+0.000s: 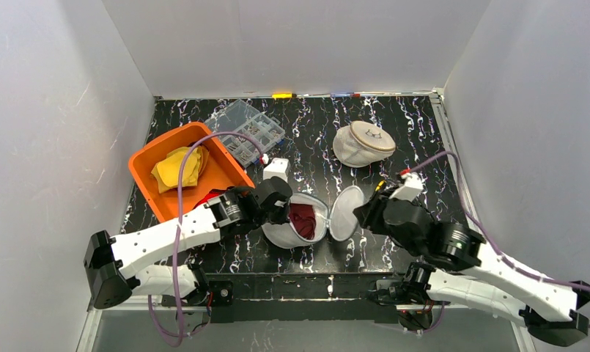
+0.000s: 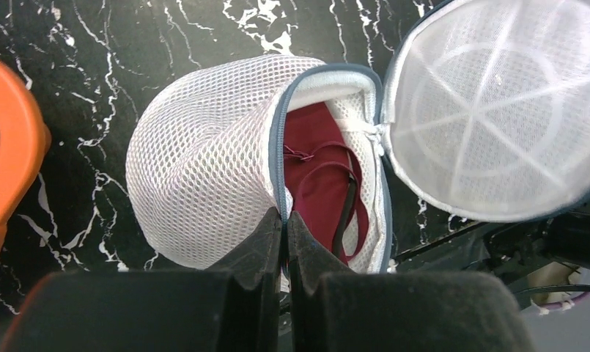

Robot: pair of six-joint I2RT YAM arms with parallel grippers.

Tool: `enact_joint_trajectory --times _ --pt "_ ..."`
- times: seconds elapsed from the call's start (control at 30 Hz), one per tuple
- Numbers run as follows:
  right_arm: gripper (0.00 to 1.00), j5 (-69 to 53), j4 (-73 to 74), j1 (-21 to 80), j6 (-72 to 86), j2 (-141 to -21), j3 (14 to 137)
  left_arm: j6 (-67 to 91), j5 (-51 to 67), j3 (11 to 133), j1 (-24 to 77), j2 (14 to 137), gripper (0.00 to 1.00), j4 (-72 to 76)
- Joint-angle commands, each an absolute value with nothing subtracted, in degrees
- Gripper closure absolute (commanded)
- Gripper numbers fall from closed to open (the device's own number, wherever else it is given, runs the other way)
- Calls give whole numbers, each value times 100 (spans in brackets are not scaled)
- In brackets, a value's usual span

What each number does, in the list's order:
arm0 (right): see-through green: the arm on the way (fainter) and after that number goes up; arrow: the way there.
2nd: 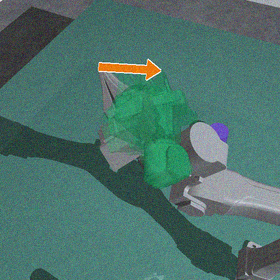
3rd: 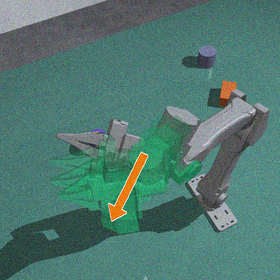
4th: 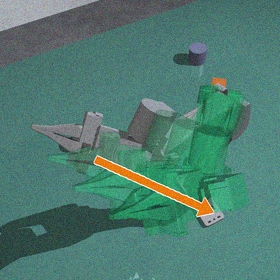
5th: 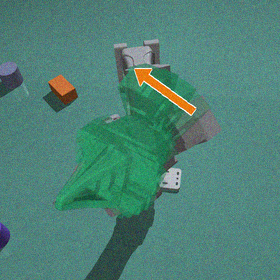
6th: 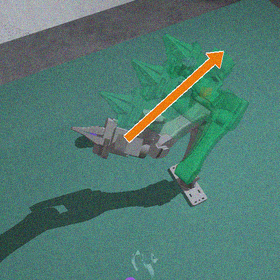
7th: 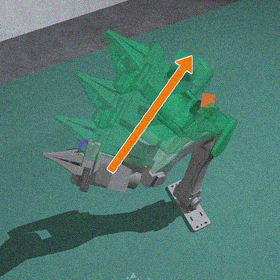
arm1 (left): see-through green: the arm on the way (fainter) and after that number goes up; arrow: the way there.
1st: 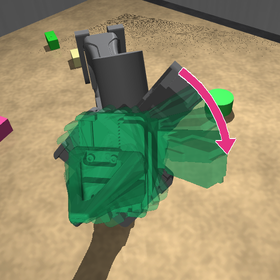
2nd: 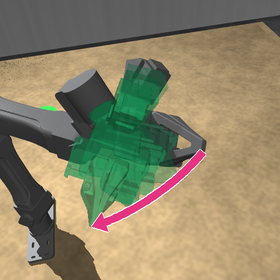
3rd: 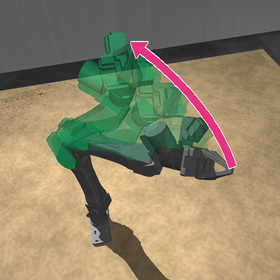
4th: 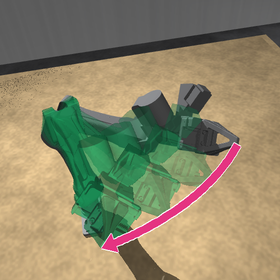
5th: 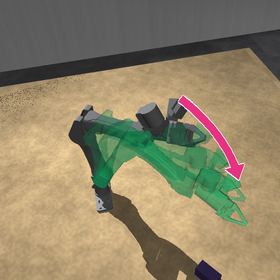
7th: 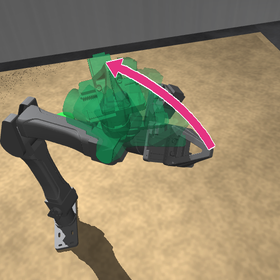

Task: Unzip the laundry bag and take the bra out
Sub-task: Open the laundry bag at the center of the board.

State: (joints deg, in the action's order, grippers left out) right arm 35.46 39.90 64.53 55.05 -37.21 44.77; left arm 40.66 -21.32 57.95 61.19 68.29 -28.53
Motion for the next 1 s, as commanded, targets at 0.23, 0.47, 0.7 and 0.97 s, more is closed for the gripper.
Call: enact_joint_trajectory --times 0.23,0.47,0.7,0.97 --pt "27 2659 4049 6468 4630 -3569 4880 4143 -2589 5179 6087 6118 100 -3157" --pt "27 1846 1854 6470 5365 -4402 3613 4241 -2808 4997 6077 5960 100 -3380" --pt "28 1730 98 6466 6564 -4992 2740 4412 -2691 4816 6075 5955 100 -3367" --pt "32 1400 -1140 6462 7421 -5699 2330 4530 -2526 4650 6081 5868 100 -3184"
